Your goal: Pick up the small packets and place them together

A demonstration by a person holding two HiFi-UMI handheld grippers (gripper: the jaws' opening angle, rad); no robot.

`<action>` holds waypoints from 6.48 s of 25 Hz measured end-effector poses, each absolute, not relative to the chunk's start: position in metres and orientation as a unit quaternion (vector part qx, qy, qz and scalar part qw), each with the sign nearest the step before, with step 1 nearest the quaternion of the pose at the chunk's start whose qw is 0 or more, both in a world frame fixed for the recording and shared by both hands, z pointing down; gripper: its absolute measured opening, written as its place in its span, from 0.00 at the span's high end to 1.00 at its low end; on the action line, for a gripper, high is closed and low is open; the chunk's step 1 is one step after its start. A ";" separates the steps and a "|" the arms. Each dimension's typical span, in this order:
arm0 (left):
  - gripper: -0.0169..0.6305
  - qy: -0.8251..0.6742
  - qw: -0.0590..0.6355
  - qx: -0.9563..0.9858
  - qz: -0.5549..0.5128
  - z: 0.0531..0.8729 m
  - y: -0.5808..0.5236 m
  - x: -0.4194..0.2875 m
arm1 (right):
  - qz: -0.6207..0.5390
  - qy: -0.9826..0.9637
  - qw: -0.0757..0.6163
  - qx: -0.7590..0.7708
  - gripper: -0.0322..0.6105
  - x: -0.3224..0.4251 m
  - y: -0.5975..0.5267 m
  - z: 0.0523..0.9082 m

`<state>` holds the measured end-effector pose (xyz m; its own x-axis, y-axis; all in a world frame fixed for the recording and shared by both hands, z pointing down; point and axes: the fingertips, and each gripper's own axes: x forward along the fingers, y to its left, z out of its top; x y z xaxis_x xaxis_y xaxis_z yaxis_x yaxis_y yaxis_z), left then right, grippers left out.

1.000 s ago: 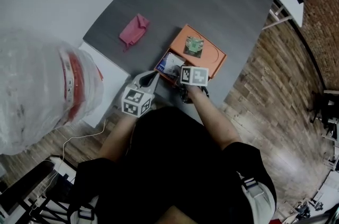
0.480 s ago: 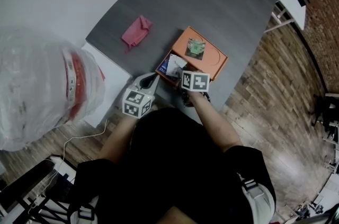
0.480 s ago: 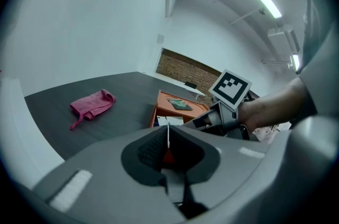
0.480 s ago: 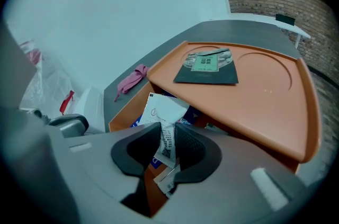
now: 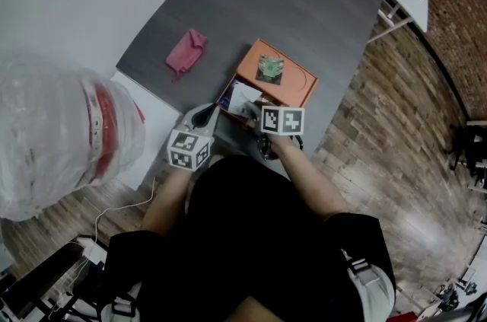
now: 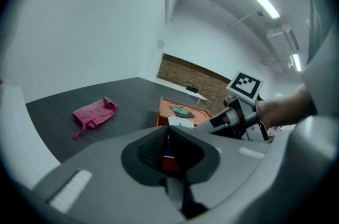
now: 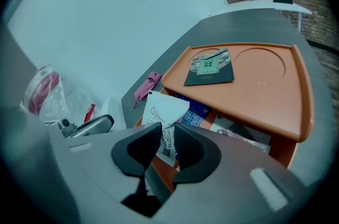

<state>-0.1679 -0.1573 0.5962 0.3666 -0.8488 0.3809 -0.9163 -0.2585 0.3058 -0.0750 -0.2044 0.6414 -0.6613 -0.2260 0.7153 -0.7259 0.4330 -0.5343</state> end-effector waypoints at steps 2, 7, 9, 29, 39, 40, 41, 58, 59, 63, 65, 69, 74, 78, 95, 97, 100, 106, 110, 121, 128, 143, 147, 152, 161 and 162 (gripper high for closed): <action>0.96 -0.562 0.242 0.788 0.067 0.595 -0.158 -0.171 | 0.440 -0.801 0.273 0.301 0.83 -0.074 -0.206 0.635; 0.96 -0.556 0.236 0.794 0.067 0.593 -0.164 -0.168 | 0.432 -0.810 0.245 0.312 0.83 -0.065 -0.217 0.617; 0.96 -0.549 0.232 0.800 0.068 0.591 -0.169 -0.162 | 0.421 -0.815 0.234 0.322 0.83 -0.058 -0.226 0.608; 0.96 -0.489 0.215 0.840 0.093 0.581 -0.203 -0.106 | 0.403 -0.777 0.216 0.434 0.82 0.048 -0.298 0.609; 0.96 -0.487 0.226 0.836 0.110 0.588 -0.195 -0.102 | 0.374 -0.773 0.245 0.449 0.75 0.051 -0.301 0.619; 0.96 -0.487 0.226 0.836 0.110 0.588 -0.195 -0.102 | 0.371 -0.774 0.247 0.449 0.71 0.051 -0.301 0.619; 0.96 -0.488 0.226 0.836 0.110 0.588 -0.195 -0.102 | 0.368 -0.775 0.248 0.449 0.69 0.051 -0.301 0.619; 0.96 -0.486 0.196 0.845 0.105 0.571 -0.201 -0.111 | 0.286 -0.824 0.147 0.466 0.80 0.046 -0.302 0.558; 0.96 -0.485 0.195 0.846 0.106 0.571 -0.201 -0.112 | 0.280 -0.828 0.143 0.464 0.81 0.045 -0.299 0.553; 0.96 -0.477 0.198 0.849 0.110 0.575 -0.200 -0.109 | 0.259 -0.843 0.117 0.457 0.88 0.045 -0.288 0.538; 0.96 -0.469 0.198 0.853 0.113 0.576 -0.200 -0.102 | 0.247 -0.852 0.103 0.449 0.92 0.046 -0.279 0.531; 0.96 -0.435 0.205 0.866 0.135 0.583 -0.200 -0.083 | 0.241 -0.869 0.098 0.422 0.94 0.047 -0.259 0.533; 0.96 -0.383 0.210 0.880 0.187 0.600 -0.203 -0.057 | 0.241 -0.890 0.096 0.376 0.94 0.045 -0.231 0.537; 0.93 -0.348 0.216 0.883 0.228 0.616 -0.204 -0.041 | 0.232 -0.905 0.110 0.339 0.95 0.039 -0.208 0.543; 0.48 -0.253 0.262 0.842 0.398 0.689 -0.201 -0.016 | 0.240 -0.894 0.146 0.348 0.94 0.074 -0.173 0.565; 0.46 -0.250 0.259 0.838 0.410 0.693 -0.198 -0.015 | 0.244 -0.893 0.147 0.349 0.94 0.076 -0.173 0.566; 0.46 -0.246 0.252 0.830 0.432 0.698 -0.196 -0.015 | 0.247 -0.892 0.150 0.348 0.94 0.079 -0.173 0.568; 0.48 -0.251 0.254 0.826 0.435 0.700 -0.198 -0.015 | 0.252 -0.892 0.156 0.341 0.94 0.077 -0.173 0.571; 0.51 -0.263 0.265 0.825 0.424 0.697 -0.201 -0.019 | 0.252 -0.894 0.157 0.337 0.94 0.074 -0.173 0.572; 0.79 -0.262 0.206 0.849 0.410 0.669 -0.198 -0.024 | 0.251 -0.897 0.158 0.329 0.94 0.071 -0.176 0.572; 0.97 -0.251 0.222 0.870 0.362 0.647 -0.196 -0.016 | 0.246 -0.899 0.158 0.325 0.95 0.067 -0.175 0.570; 0.97 -0.279 0.220 0.902 0.245 0.584 -0.183 -0.030 | 0.242 -0.909 0.135 0.312 0.94 0.054 -0.177 0.556; 0.97 -0.321 0.215 0.902 0.194 0.561 -0.190 -0.046 | 0.245 -0.914 0.131 0.297 0.94 0.042 -0.179 0.555; 0.97 -0.393 0.193 0.887 0.145 0.546 -0.210 -0.074 | 0.239 -0.922 0.133 0.274 0.94 0.025 -0.183 0.552; 0.97 -0.493 0.301 0.816 -0.018 0.546 -0.259 -0.112 | 0.232 -0.926 0.143 0.261 0.94 0.020 -0.189 0.554; 0.97 -0.499 0.323 0.803 -0.040 0.550 -0.264 -0.116 | 0.232 -0.926 0.143 0.262 0.94 0.021 -0.189 0.555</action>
<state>-0.1159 -0.2645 0.5498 0.4991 -0.8272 0.2582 -0.7757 -0.2936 0.5587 0.0206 -0.1892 0.5551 -0.8220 -0.4176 0.3871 -0.5509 0.7552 -0.3551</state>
